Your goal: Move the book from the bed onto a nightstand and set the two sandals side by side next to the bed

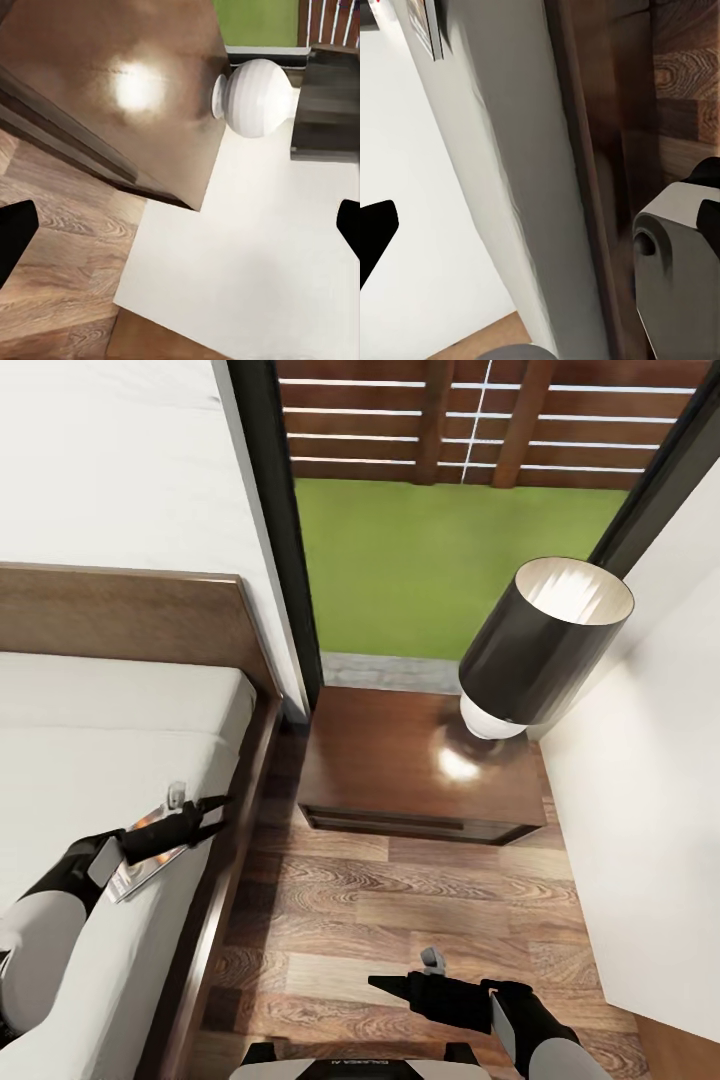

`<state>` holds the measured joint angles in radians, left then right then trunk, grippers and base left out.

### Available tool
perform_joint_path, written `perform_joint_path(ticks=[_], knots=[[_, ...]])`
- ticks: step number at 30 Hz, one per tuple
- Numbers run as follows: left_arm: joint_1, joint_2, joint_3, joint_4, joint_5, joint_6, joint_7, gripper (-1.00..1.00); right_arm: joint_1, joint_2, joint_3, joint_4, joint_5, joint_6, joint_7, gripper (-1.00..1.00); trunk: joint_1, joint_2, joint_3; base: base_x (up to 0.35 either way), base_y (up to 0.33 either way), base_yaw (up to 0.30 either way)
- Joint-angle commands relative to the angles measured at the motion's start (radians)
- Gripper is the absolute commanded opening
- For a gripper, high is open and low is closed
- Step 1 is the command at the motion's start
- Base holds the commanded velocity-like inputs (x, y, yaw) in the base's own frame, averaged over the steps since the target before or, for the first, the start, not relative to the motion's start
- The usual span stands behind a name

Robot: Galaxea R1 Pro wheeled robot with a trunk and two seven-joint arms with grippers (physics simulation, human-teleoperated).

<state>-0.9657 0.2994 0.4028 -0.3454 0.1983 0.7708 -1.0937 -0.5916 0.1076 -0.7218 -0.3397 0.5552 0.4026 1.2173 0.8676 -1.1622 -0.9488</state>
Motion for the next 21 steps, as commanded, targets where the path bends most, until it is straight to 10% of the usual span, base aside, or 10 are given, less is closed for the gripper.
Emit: perform_joint_path(ticks=[1, 7, 21], knots=[[0.001, 0.002, -0.007, 0.007, 0.000, 0.001, -0.014, 1.00, -0.001, 0.001, -0.008, -0.002, 0.008, 0.010, 0.005, 1.00, 0.000, 0.000, -0.001, 0.000, 0.000, 0.000], [0.012, 0.032, -0.060, 0.070, -0.021, -0.072, -0.201, 1.00, -0.001, 0.001, -0.008, -0.003, 0.008, 0.010, 0.005, 1.00, 0.000, 0.000, -0.001, 0.000, 0.000, 0.000], [0.037, 0.077, -0.065, 0.138, -0.119, -0.151, -0.229, 1.00, -0.001, 0.001, -0.010, -0.005, 0.008, 0.011, 0.006, 1.00, 0.000, 0.000, -0.001, 0.000, 0.000, 0.006]])
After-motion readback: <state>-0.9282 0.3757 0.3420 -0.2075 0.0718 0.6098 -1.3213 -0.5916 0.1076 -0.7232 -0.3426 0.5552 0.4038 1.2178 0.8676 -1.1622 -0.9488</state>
